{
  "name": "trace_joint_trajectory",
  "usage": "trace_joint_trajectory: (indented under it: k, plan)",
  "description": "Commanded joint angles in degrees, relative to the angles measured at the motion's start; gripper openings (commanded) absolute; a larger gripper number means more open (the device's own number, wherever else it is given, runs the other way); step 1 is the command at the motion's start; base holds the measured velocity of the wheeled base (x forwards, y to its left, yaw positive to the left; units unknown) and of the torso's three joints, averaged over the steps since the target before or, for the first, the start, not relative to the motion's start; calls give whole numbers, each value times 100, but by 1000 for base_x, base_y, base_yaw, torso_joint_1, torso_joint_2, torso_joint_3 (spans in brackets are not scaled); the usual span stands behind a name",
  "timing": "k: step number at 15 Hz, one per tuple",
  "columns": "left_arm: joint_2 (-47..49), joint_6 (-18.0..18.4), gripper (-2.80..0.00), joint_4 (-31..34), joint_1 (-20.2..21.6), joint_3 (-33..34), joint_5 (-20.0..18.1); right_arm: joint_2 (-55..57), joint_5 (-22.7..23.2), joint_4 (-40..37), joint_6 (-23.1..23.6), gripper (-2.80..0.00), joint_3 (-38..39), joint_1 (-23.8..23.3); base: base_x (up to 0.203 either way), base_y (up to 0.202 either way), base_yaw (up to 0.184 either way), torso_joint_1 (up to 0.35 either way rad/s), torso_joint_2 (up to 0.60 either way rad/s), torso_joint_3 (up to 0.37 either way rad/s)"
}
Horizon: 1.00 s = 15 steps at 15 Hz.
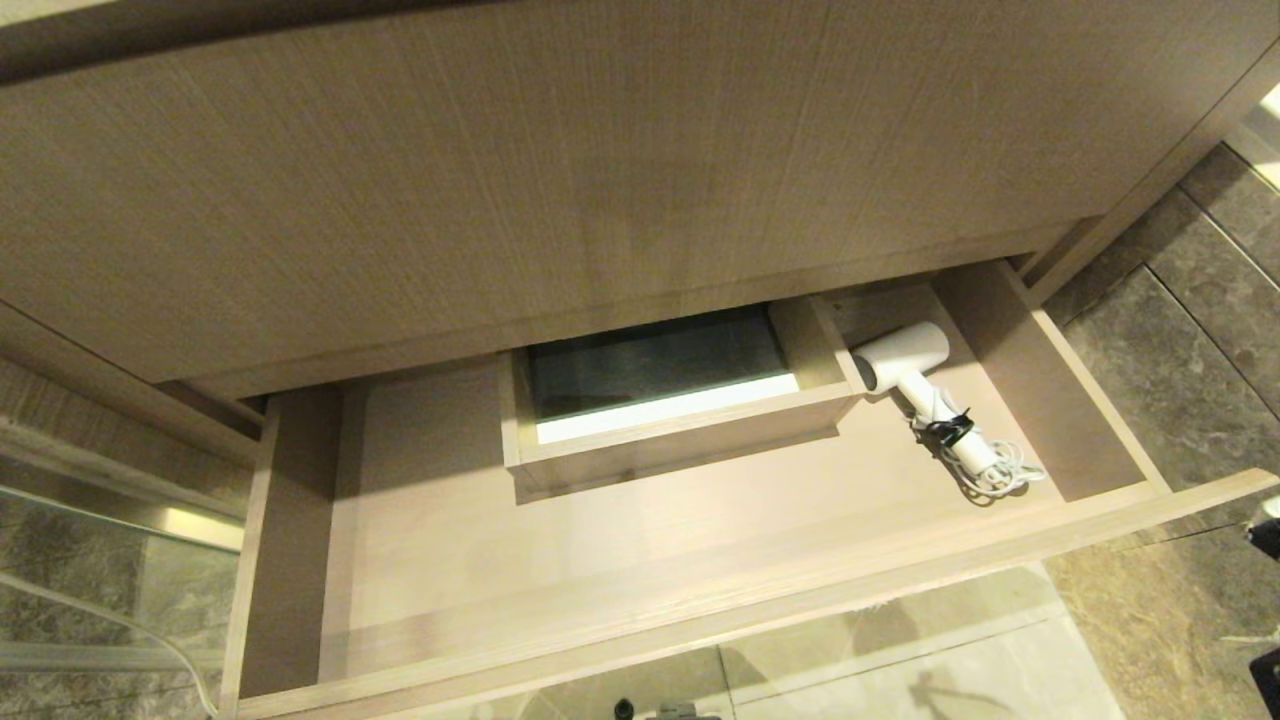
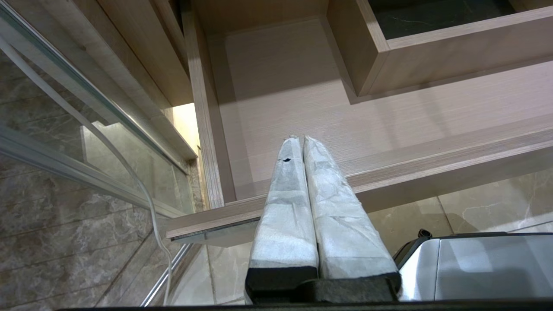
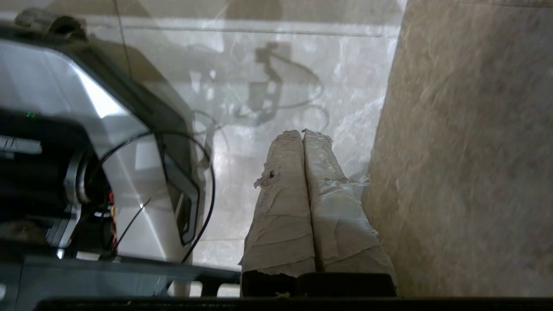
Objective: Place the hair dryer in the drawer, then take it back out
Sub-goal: Close the drawer
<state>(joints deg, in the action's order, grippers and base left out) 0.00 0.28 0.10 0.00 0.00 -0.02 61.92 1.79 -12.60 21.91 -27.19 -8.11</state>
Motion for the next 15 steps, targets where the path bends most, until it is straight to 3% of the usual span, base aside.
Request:
trace_joint_trajectory:
  k: [1,9,12,15]
  plan:
    - [0,-1,-280,-1,0,9,2,606,5,138,15,-280,-220,20,0,0,0,0,0,0]
    - [0,-1,-280,-1,0,9,2,1777,-87,430,69,-280,-1029,13,0,0,0,0,0,0]
    - [0,-1,-280,-1,0,9,2,2164,-443,503,69,-280,-1259,-37,0,0,0,0,0,0]
    - [0,-1,-280,-1,0,8,2,2245,-487,425,86,-280,-1254,-33,0,0,0,0,0,0]
